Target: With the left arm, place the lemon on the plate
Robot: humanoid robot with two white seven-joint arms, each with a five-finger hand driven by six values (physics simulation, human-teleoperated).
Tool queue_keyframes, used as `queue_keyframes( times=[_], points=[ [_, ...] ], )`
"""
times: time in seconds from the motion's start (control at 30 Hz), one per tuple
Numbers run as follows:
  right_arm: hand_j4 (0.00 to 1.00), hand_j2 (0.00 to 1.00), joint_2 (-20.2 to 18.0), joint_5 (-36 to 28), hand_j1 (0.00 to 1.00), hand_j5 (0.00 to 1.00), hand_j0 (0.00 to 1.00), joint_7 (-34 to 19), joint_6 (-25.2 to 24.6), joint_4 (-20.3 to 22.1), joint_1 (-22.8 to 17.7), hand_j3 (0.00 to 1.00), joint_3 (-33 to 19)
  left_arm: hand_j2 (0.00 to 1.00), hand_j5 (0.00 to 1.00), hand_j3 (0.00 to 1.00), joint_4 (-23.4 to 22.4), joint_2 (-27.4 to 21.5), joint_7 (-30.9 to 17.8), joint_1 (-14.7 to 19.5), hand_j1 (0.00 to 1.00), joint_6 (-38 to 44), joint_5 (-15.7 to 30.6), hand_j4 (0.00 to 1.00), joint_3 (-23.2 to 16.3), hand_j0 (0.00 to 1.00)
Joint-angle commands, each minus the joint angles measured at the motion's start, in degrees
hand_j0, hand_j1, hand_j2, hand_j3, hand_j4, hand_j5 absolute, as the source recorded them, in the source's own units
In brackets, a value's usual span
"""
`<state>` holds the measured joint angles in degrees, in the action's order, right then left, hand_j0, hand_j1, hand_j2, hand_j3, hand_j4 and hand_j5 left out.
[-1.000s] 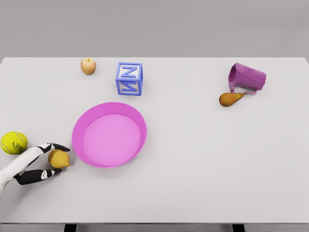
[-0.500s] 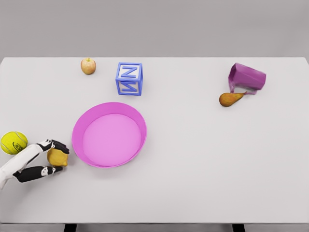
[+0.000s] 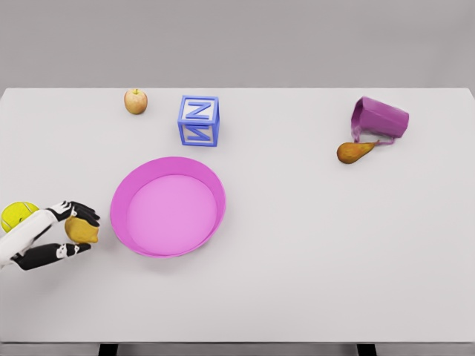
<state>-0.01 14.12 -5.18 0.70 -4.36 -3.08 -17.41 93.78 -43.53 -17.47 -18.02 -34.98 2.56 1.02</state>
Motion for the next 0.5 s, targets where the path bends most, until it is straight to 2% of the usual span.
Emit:
queue_keyframes(
  times=[0.0,0.2,0.47],
  points=[
    [1.00,1.00,0.01,0.03,1.00,1.00,1.00,-0.01,0.00,0.05,0.00,1.00,0.01,0.52,0.52,0.52,0.53,-0.07,-0.02,0.00,0.52,0.09,0.43,0.52,0.56,0.52],
    [1.00,1.00,0.01,0.03,1.00,1.00,1.00,-0.01,0.00,-0.04,0.00,1.00,0.01,0.51,0.51,0.51,2.02,-0.15,-0.02,0.26,0.51,0.09,0.43,0.51,1.18,0.51],
    [1.00,1.00,0.01,0.03,1.00,1.00,1.00,-0.01,0.00,-0.04,0.00,1.00,0.01,0.51,0.51,0.51,2.02,-0.42,-0.02,2.64,0.51,0.17,0.25,0.51,1.09,0.51]
  ],
)
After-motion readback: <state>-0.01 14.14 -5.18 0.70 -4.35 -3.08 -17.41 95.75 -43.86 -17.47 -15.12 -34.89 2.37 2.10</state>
